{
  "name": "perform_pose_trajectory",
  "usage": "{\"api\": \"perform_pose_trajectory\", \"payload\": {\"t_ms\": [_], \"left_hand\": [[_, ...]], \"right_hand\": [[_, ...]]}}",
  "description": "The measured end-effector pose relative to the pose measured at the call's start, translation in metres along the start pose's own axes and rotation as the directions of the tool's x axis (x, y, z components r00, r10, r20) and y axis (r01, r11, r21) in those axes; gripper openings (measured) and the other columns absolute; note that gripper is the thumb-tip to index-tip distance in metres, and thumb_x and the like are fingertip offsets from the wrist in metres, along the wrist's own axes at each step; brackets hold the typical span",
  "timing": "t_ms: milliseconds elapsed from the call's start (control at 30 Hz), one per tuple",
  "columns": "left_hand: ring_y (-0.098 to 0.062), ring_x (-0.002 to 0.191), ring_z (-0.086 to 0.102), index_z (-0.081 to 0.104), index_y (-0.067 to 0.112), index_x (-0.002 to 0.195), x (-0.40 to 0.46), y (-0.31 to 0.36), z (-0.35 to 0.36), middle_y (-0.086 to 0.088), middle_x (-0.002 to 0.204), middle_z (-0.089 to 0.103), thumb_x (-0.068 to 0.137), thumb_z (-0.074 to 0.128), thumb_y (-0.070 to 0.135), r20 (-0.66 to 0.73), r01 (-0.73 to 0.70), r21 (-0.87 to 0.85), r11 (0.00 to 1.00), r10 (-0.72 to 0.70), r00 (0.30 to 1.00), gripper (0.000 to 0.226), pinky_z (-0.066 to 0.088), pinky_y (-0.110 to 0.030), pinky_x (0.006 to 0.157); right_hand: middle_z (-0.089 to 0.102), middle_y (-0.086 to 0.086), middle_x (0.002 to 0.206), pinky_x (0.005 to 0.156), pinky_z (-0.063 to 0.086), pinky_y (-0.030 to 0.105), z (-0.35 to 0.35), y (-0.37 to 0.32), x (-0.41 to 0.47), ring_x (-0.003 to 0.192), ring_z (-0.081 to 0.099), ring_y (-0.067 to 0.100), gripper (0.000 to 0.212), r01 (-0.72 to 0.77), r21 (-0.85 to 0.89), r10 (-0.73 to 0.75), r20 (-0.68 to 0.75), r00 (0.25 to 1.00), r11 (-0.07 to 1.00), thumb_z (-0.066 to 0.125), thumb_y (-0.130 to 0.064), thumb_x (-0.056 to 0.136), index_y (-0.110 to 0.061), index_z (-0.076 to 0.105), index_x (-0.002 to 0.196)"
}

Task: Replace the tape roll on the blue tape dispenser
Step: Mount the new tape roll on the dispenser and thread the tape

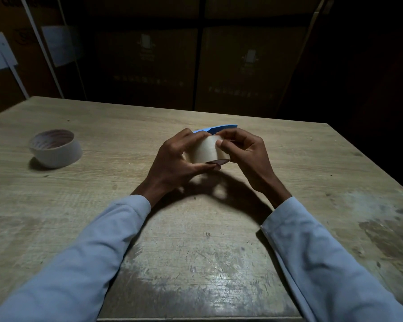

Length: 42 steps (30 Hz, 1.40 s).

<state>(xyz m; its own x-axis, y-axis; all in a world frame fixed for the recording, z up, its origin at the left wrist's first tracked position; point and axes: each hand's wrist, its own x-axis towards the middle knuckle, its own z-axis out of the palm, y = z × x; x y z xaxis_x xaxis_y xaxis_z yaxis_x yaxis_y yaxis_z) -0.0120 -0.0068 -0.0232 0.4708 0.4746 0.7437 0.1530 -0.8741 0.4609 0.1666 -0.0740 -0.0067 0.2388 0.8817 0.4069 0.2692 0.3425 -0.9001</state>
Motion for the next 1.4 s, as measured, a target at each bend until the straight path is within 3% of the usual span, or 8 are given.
{"api": "perform_pose_trajectory", "payload": {"t_ms": [100, 200, 400, 733, 933, 1133, 1300, 1400], "left_hand": [[-0.004, 0.094, 0.052, 0.062, 0.010, 0.126, 0.000, -0.004, 0.000, 0.007, 0.105, 0.054, 0.071, 0.080, 0.046, 0.006, -0.027, 0.057, 0.998, 0.027, 1.000, 0.068, 0.045, -0.019, 0.076], [-0.007, 0.096, 0.052, 0.062, 0.007, 0.126, -0.001, -0.008, -0.001, -0.006, 0.106, 0.062, 0.074, 0.075, 0.048, 0.026, -0.054, 0.124, 0.991, 0.051, 0.998, 0.068, 0.044, -0.020, 0.078], [-0.013, 0.099, 0.055, 0.062, 0.005, 0.126, -0.001, -0.010, -0.001, -0.011, 0.111, 0.064, 0.075, 0.074, 0.044, 0.078, -0.073, 0.146, 0.987, 0.062, 0.995, 0.065, 0.043, -0.021, 0.081], [-0.007, 0.105, 0.052, 0.062, 0.005, 0.127, -0.001, -0.015, -0.004, -0.012, 0.115, 0.065, 0.069, 0.088, 0.028, 0.086, -0.071, 0.113, 0.991, 0.062, 0.994, 0.067, 0.035, -0.002, 0.086], [-0.010, 0.101, 0.055, 0.063, 0.006, 0.126, 0.000, -0.016, -0.003, -0.011, 0.112, 0.065, 0.068, 0.089, 0.027, 0.058, -0.060, 0.114, 0.992, 0.054, 0.997, 0.067, 0.038, -0.006, 0.084], [-0.017, 0.103, 0.059, 0.061, 0.008, 0.129, -0.004, -0.012, -0.002, -0.011, 0.113, 0.064, 0.071, 0.084, 0.034, 0.101, -0.080, 0.121, 0.989, 0.068, 0.993, 0.067, 0.049, -0.025, 0.082], [-0.013, 0.095, 0.059, 0.063, 0.008, 0.126, -0.003, -0.014, -0.004, -0.008, 0.106, 0.064, 0.071, 0.083, 0.036, 0.037, -0.045, 0.113, 0.993, 0.041, 0.998, 0.065, 0.047, -0.020, 0.078], [-0.013, 0.100, 0.058, 0.062, 0.009, 0.127, -0.004, -0.014, -0.002, -0.009, 0.111, 0.065, 0.071, 0.085, 0.034, 0.067, -0.062, 0.129, 0.990, 0.054, 0.996, 0.065, 0.045, -0.018, 0.081]], "right_hand": [[0.072, 0.000, 0.097, 0.080, 0.055, 0.027, 0.002, 0.001, 0.000, 0.092, 0.069, 0.010, 0.017, 0.089, -0.104, -0.090, -0.012, 0.996, 0.991, 0.069, -0.007, 0.089, -0.010, 0.071, 0.105], [0.073, 0.001, 0.100, 0.087, 0.058, 0.032, 0.003, 0.002, 0.000, 0.097, 0.071, 0.015, 0.019, 0.142, -0.196, -0.151, -0.032, 0.988, 0.970, 0.071, -0.009, 0.086, -0.012, 0.072, 0.105], [0.074, -0.002, 0.093, 0.086, 0.059, 0.032, -0.001, -0.002, 0.001, 0.090, 0.070, 0.009, 0.016, 0.082, -0.145, -0.089, -0.043, 0.995, 0.986, 0.072, -0.002, 0.084, -0.013, 0.074, 0.095], [0.071, -0.007, 0.088, 0.085, 0.060, 0.034, -0.002, -0.007, 0.000, 0.084, 0.068, -0.001, 0.012, 0.075, -0.157, -0.082, -0.037, 0.996, 0.985, 0.072, 0.001, 0.084, -0.006, 0.074, 0.094], [0.069, -0.015, 0.087, 0.078, 0.059, 0.030, 0.003, -0.008, 0.000, 0.083, 0.066, -0.005, 0.014, 0.130, -0.217, -0.146, -0.056, 0.988, 0.967, 0.070, -0.001, 0.084, -0.012, 0.076, 0.090], [0.068, -0.018, 0.086, 0.078, 0.057, 0.027, 0.002, 0.003, 0.002, 0.083, 0.066, -0.005, 0.019, 0.210, -0.343, -0.251, -0.079, 0.965, 0.916, 0.069, 0.000, 0.083, -0.016, 0.076, 0.091], [0.071, -0.008, 0.089, 0.081, 0.058, 0.024, 0.009, -0.003, -0.002, 0.087, 0.070, 0.007, 0.014, 0.172, -0.262, -0.198, -0.074, 0.977, 0.950, 0.078, -0.020, 0.083, -0.012, 0.074, 0.093], [0.070, -0.010, 0.085, 0.078, 0.059, 0.031, 0.007, 0.001, 0.000, 0.083, 0.069, 0.006, 0.004, 0.166, -0.243, -0.192, -0.089, 0.977, 0.956, 0.074, -0.015, 0.085, -0.014, 0.074, 0.089]]}}
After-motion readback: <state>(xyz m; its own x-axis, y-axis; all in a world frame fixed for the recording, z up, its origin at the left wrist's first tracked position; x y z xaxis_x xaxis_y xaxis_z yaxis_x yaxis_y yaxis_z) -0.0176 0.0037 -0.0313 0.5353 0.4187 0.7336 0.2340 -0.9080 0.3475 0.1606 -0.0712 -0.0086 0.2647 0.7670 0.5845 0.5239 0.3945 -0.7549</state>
